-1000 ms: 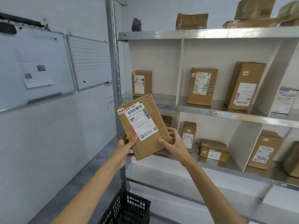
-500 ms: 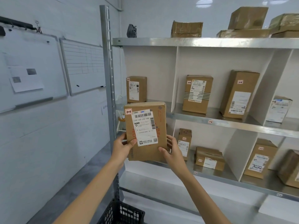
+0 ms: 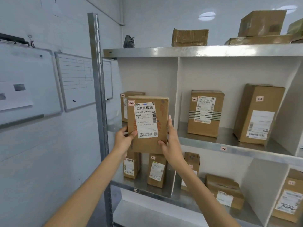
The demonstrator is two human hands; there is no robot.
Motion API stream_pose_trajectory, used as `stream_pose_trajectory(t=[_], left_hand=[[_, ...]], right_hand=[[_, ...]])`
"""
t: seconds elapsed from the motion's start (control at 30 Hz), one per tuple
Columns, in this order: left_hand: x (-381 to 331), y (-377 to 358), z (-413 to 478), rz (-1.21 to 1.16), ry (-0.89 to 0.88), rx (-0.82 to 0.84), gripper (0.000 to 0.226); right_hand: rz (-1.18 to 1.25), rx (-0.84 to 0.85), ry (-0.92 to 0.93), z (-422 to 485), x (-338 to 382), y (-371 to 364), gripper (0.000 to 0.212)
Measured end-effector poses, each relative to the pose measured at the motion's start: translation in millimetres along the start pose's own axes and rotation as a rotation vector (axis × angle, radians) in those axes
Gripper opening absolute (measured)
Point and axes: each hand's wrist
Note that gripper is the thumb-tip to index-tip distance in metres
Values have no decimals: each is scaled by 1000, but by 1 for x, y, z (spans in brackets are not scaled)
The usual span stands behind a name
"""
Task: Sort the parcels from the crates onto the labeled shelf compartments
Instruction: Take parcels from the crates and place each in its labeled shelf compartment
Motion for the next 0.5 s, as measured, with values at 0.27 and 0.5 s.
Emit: stream_pose_trajectory(t=[0.27,0.5], left_hand=[[-7,-35,80,-29,30,-43,37],[8,-46,141,-28,58,-45,35]], right_hand=[[-96,11,20,63,-47,-11,104],[-104,38,4,94,-81,-29,107]])
Point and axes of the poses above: each hand's wrist, its own z-axis towards the middle knuckle, its own y-axis out of the back of the hand, x = y × z, and after that the axes turned 12 degrees about y, right-handed
